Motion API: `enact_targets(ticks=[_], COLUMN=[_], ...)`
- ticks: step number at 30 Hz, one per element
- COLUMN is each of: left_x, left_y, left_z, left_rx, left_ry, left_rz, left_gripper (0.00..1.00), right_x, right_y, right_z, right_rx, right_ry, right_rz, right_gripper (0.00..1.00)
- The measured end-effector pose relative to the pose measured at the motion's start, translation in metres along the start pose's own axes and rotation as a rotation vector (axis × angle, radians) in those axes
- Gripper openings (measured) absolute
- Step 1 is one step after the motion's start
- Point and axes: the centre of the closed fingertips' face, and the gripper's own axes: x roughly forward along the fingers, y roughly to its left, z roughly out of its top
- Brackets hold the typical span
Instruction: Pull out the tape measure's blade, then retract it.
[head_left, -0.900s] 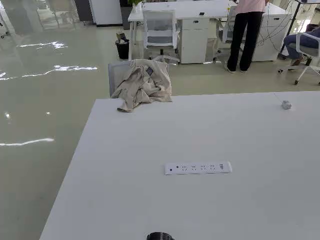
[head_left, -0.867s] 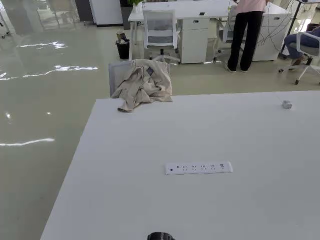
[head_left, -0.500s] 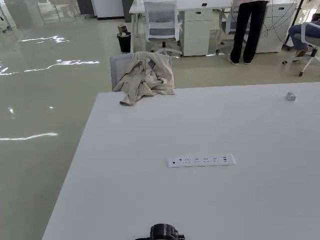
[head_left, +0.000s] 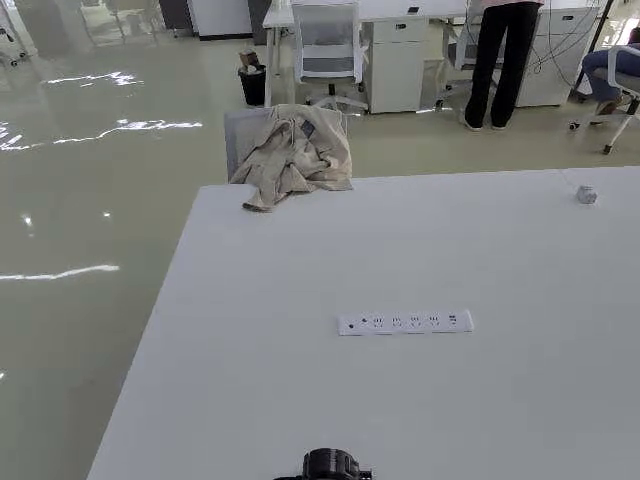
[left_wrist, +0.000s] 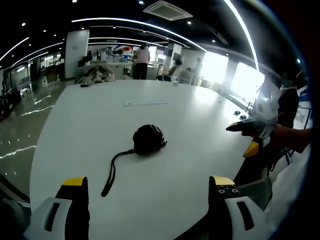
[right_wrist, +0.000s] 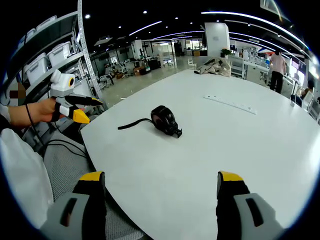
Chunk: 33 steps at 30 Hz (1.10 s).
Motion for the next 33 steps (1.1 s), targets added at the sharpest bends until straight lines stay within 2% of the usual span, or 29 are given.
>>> enact_targets(ticks=[21,33], left_x=[0.019,0.037], left_y=[-0.006,-0.008], left_z=[0.005,0.012], left_rx=[0.036,0.081], left_ry=[0.020,0.020], left_rz=[-0.039,-0.063], left_gripper=[0.97,0.94], right_x=[0.011,0.030], right_y=[-0.008,-0.011], right_z=[0.006,0.007], right_rx=[-0.012,-0.026], right_ry=[0.000,0.012], right_rz=[-0.006,0.002], right_gripper=[0.95,0.95])
